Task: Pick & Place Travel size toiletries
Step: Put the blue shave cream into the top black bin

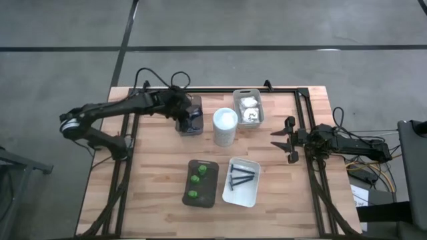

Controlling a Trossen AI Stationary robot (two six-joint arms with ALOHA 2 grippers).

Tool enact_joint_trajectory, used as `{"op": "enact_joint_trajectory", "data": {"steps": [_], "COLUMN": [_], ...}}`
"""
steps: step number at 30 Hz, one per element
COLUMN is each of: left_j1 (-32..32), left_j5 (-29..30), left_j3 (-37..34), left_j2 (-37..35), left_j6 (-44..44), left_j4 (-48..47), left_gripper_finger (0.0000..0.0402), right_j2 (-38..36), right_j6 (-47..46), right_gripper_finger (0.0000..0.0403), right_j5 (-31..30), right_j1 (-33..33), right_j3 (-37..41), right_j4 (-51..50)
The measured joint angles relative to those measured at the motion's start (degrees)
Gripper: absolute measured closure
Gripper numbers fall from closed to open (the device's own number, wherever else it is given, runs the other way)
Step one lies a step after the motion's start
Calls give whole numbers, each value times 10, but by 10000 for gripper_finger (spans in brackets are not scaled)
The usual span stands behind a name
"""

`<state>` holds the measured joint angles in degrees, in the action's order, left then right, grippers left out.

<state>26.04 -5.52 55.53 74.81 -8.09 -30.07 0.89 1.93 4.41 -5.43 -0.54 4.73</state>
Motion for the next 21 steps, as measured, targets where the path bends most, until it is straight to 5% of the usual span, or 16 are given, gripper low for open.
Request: {"op": "enact_joint_trajectory", "data": {"steps": [21], "left_j1": [44], "left_j5": [23], "left_j3": [68], "left_j2": [99], "left_j6": [233], "left_j4": [-50], "left_gripper_finger": [294], "right_j2": [0], "right_j6": [0], "right_gripper_finger": [206], "right_j5": [0], "right_j1": [0], "right_j3": [0], "right_j4": [0]}}
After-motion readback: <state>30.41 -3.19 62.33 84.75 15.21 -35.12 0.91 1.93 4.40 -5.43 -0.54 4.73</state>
